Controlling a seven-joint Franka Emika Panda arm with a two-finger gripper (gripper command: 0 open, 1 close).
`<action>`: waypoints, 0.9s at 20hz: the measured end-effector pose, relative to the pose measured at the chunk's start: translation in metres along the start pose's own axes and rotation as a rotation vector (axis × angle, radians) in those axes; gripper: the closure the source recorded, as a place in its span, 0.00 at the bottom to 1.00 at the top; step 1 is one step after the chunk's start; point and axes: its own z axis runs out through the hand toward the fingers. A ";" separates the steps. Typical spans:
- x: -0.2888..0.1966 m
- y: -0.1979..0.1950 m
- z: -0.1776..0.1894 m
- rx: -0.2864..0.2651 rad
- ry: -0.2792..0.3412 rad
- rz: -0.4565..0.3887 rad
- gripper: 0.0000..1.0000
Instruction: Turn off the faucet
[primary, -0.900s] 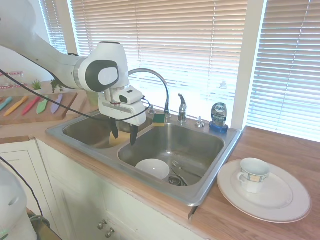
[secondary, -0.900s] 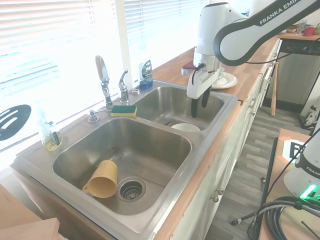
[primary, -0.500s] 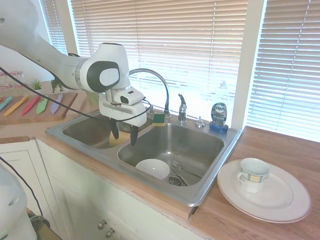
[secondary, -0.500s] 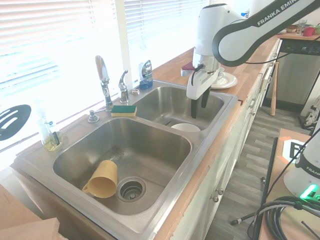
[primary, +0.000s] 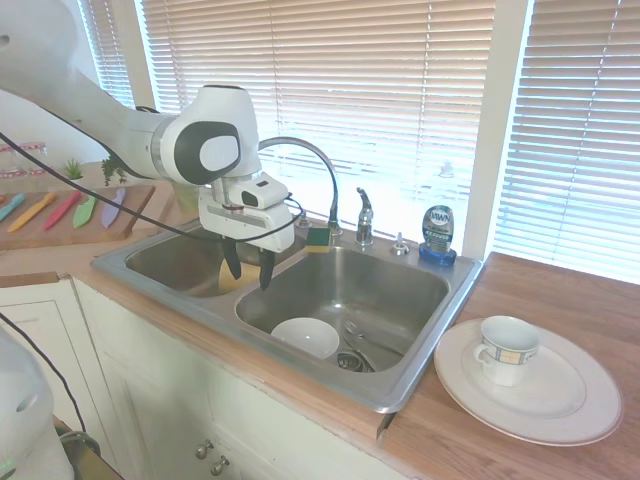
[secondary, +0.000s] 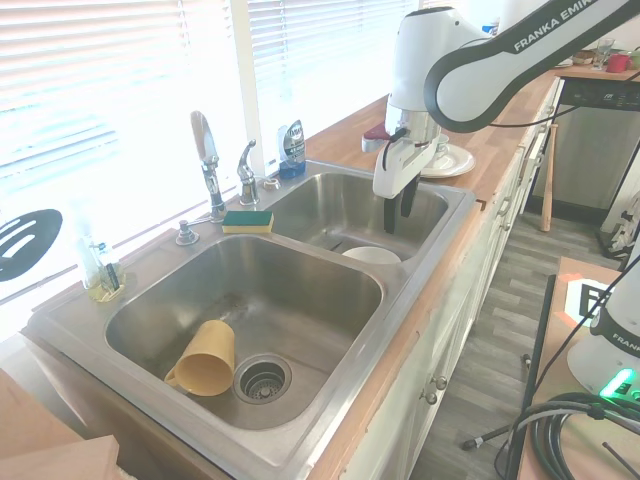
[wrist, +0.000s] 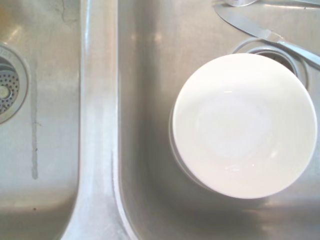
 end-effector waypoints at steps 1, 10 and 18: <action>0.001 0.001 0.000 0.000 0.000 0.002 1.00; 0.003 0.002 0.000 0.002 0.002 0.006 1.00; 0.046 -0.039 -0.024 0.113 0.132 -0.008 1.00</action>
